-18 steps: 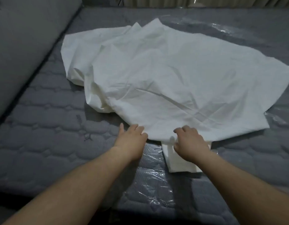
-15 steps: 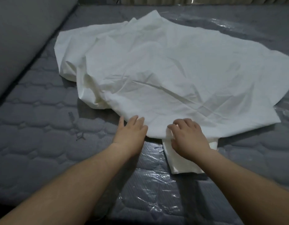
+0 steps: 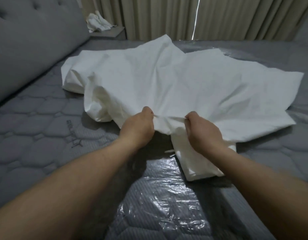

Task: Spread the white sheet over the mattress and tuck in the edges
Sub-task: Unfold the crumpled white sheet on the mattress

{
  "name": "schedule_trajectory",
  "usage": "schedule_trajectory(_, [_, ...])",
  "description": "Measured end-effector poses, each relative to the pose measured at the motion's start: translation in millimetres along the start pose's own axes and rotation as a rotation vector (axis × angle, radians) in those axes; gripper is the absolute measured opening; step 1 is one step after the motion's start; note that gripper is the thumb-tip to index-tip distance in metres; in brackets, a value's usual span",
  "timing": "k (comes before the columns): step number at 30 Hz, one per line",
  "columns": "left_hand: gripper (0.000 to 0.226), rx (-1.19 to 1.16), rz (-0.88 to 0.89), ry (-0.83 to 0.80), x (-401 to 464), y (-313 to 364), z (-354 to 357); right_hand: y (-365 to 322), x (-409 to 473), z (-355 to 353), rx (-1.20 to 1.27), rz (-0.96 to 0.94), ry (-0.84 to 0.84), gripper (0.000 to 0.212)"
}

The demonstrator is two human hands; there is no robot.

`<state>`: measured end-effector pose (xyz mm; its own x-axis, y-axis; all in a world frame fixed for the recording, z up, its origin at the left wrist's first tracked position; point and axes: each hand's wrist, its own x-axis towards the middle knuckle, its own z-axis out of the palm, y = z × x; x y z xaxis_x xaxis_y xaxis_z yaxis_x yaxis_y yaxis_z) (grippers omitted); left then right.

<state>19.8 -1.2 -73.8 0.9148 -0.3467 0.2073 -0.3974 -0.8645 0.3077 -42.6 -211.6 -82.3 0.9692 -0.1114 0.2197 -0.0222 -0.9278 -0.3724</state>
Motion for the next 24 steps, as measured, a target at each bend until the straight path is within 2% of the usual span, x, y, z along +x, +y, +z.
schedule_trajectory(2, [0.03, 0.056, 0.091, -0.037, -1.7, 12.1, -31.3, -7.5, 0.1, -27.7, 0.004, -0.028, 0.012, 0.02])
schedule_trajectory(4, [0.049, 0.189, 0.206, -0.042, -2.3, 26.2, -64.9, -18.3, 3.2, -61.7, 0.023, -0.038, 0.067, 0.018])
schedule_trajectory(6, [0.061, 0.32, 0.281, -0.039, -8.3, 40.9, -97.9, -32.7, 0.7, -99.7, 0.014, -0.015, 0.094, 0.036])
schedule_trajectory(9, [0.041, 0.438, 0.32, 0.005, -11.2, 52.1, -133.0, -52.3, -10.9, -146.9, -0.113, -0.103, 0.106, 0.078])
schedule_trajectory(11, [0.028, 0.435, 0.307, 0.086, -8.7, 58.1, -158.4, -60.0, -18.3, -171.5, -0.153, -0.182, 0.105, 0.087])
schedule_trajectory(12, [0.026, 0.435, 0.297, 0.125, -7.9, 61.5, -170.7, -61.2, -20.4, -178.7, -0.179, -0.208, 0.094, 0.082])
schedule_trajectory(16, [0.028, 0.479, 0.327, 0.276, -16.1, 82.5, -219.0, -67.3, -33.8, -205.4, -0.243, -0.31, 0.251, 0.025])
schedule_trajectory(17, [0.026, 0.462, 0.335, 0.321, -19.7, 87.3, -226.1, -70.3, -37.2, -211.6, -0.21, -0.311, 0.279, 0.02])
schedule_trajectory(19, [0.015, 0.389, 0.343, 0.407, -30.2, 95.1, -232.8, -77.4, -42.9, -225.4, -0.116, -0.252, 0.287, 0.026])
schedule_trajectory(20, [0.018, 0.341, 0.352, 0.453, -36.8, 97.5, -232.6, -80.4, -44.6, -232.8, -0.073, -0.21, 0.286, 0.033])
schedule_trajectory(21, [0.031, 0.321, 0.374, 0.498, -43.3, 97.9, -229.3, -82.2, -44.8, -238.8, -0.04, -0.164, 0.284, 0.039])
schedule_trajectory(22, [0.042, 0.337, 0.425, 0.557, -51.3, 98.8, -224.7, -84.6, -47.5, -245.2, -0.01, -0.125, 0.281, 0.044])
schedule_trajectory(24, [0.049, 0.384, 0.667, 0.702, -66.8, 103.2, -213.5, -90.3, -54.2, -254.6, 0.081, -0.086, 0.275, 0.049])
